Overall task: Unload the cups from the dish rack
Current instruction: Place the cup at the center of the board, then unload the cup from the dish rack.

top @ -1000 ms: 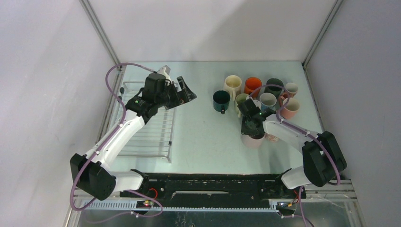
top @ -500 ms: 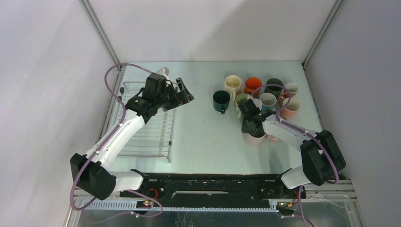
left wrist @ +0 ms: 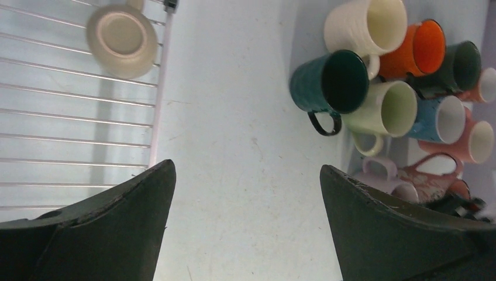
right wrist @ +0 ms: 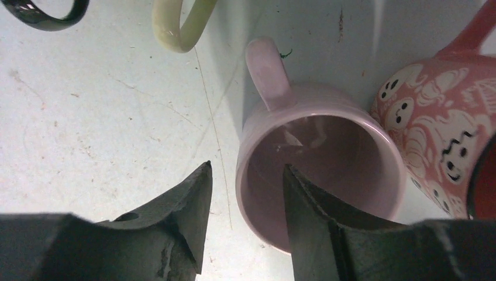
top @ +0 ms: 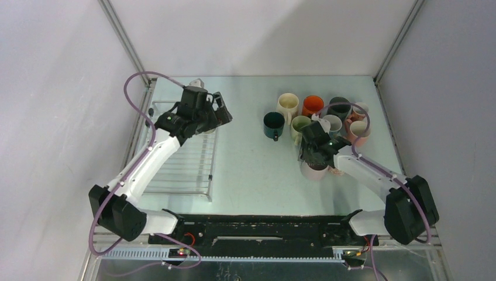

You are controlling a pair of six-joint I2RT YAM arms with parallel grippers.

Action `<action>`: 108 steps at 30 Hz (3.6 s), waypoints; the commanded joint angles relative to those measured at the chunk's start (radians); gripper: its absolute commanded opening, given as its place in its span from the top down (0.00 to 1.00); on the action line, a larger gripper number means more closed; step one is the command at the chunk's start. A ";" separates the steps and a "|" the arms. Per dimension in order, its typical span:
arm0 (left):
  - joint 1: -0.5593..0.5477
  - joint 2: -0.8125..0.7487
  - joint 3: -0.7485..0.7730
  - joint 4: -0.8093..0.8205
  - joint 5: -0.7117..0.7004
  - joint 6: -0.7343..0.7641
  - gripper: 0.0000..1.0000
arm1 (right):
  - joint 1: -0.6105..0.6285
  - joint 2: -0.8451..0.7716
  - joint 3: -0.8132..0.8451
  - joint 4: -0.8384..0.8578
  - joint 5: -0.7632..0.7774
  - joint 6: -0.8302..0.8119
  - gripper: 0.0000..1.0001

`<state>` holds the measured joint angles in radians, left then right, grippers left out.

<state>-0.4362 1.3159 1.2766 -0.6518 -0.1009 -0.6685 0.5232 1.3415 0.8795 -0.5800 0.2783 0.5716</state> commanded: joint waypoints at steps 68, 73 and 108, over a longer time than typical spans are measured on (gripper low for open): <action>0.253 0.801 0.632 -0.377 -0.036 0.349 0.18 | 0.038 -0.309 0.131 -0.178 -0.150 -0.068 0.05; 0.254 0.817 0.649 -0.394 -0.036 0.356 0.18 | 0.050 -0.296 0.131 -0.173 -0.145 -0.064 0.05; 0.254 0.590 0.679 -0.472 0.174 0.268 1.00 | 0.068 -0.243 0.205 0.013 -0.336 -0.061 0.05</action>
<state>-0.1875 2.0258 1.9247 -1.1286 -0.0132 -0.3546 0.5785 1.0813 1.0378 -0.6647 -0.0021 0.5098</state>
